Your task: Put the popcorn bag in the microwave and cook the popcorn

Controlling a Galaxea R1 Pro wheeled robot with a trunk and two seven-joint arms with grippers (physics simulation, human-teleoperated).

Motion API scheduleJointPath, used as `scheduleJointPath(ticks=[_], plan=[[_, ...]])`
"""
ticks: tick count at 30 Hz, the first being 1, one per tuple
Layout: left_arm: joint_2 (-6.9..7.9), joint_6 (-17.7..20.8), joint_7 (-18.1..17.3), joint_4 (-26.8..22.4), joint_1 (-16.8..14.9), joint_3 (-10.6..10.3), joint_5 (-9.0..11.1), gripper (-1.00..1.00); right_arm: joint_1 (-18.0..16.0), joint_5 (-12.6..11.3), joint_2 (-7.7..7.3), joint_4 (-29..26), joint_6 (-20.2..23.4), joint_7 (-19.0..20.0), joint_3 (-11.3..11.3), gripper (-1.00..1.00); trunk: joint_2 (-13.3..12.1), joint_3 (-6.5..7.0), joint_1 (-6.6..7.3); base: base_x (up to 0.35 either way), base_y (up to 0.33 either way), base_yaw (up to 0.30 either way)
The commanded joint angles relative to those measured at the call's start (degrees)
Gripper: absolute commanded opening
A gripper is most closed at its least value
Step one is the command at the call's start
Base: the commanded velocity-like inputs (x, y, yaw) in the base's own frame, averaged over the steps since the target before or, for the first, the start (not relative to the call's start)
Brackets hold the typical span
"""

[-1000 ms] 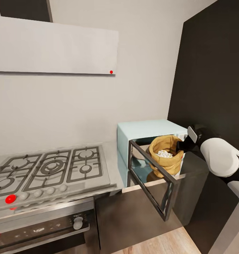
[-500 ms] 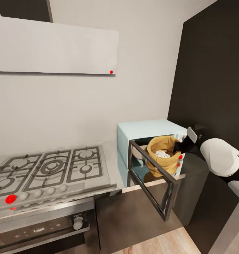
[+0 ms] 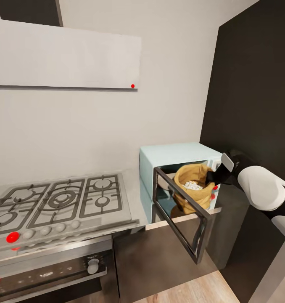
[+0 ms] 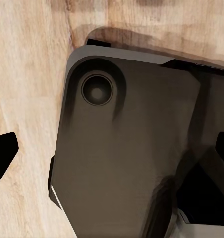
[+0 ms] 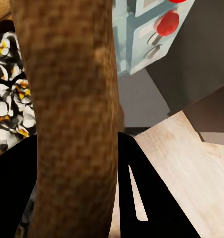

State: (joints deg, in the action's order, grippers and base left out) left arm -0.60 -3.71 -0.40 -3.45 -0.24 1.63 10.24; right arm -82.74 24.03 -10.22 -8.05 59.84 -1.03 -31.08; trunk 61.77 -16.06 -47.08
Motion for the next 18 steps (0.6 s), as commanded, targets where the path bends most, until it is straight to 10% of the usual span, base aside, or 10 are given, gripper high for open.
scheduleJointPath(ticks=[1,18], plan=[[-0.01,-0.2,0.0,0.0,0.0,0.1,0.3,1.0,-0.1,0.2,0.02,0.0,0.2,-0.1,-0.6,-1.0,0.0,-0.07,0.0,0.0,0.0,0.0],[0.04,-0.2,-0.2,0.0,0.0,0.1,0.3,1.0,-0.1,0.1,0.11,-0.8,0.2,2.5,-0.9,-1.0,0.0,-0.07,0.0,0.095,0.0,0.0]])
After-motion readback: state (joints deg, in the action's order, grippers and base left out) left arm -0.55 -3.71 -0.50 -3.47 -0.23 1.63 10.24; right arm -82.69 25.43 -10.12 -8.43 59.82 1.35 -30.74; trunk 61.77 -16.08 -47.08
